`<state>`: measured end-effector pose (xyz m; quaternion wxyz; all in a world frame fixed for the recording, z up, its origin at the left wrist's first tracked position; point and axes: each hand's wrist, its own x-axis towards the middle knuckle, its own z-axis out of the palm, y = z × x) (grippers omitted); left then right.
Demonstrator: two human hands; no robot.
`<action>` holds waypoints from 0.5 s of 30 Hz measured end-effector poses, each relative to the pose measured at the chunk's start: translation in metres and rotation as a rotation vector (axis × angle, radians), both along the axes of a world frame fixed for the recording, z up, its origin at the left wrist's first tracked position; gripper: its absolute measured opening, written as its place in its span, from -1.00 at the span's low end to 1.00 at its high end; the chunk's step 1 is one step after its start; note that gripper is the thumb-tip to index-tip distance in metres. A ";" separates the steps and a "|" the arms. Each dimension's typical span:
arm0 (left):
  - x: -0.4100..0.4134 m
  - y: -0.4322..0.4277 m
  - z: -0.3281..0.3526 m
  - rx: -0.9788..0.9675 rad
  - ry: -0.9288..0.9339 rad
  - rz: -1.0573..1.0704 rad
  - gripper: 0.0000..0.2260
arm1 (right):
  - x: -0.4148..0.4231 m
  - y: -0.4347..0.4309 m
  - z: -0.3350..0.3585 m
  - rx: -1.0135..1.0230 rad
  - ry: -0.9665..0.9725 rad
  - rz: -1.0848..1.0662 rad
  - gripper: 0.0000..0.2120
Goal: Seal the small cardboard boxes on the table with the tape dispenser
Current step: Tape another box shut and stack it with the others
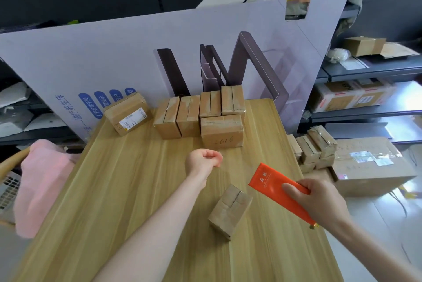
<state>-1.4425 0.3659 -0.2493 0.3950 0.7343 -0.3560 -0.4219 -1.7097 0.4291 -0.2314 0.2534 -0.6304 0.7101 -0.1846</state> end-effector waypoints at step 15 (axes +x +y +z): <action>-0.026 -0.004 -0.095 0.213 -0.169 -0.032 -0.93 | 0.001 -0.015 -0.082 0.263 0.204 -0.028 -0.61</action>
